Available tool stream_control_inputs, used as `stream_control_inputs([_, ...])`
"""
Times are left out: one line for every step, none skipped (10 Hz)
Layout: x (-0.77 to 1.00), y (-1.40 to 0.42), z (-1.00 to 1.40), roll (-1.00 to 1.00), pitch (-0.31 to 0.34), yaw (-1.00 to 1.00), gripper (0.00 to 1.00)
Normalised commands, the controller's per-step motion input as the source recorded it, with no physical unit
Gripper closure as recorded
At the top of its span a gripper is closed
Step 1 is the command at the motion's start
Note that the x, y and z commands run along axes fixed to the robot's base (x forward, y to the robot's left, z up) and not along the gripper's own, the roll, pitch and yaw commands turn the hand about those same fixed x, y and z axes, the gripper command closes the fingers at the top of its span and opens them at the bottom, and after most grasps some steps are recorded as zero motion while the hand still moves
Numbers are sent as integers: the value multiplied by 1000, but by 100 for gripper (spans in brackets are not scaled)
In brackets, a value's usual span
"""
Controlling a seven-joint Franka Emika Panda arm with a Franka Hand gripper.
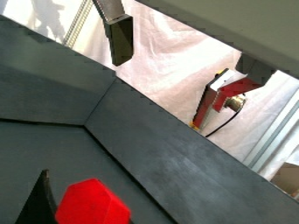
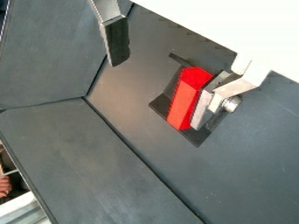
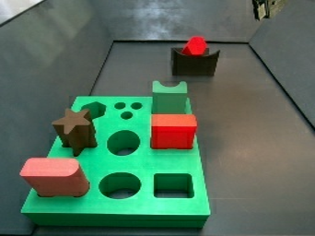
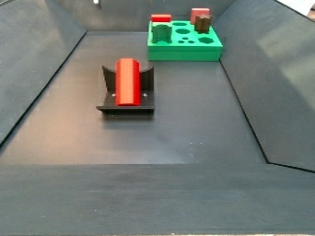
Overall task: Pick up the hexagon object. Move up. Place the hexagon object on the fixture. Regrasp the hexagon object. Move to above the board. Insert the hexagon object.
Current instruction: Regrasp the hexagon object.
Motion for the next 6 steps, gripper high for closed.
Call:
stream_control_inputs([44,68,-1000,215,102,214,0])
stream_control_inputs([56,59,-1000,209,67,207,0])
stream_control_inputs([69,48,-1000,189,36,192,0])
stream_control_inputs([80,43,-1000,171,21,178,0])
stream_control_inputs([98,33,-1000,150,3,154,0])
stream_control_inputs([105,29,-1000,143,-5,142,0])
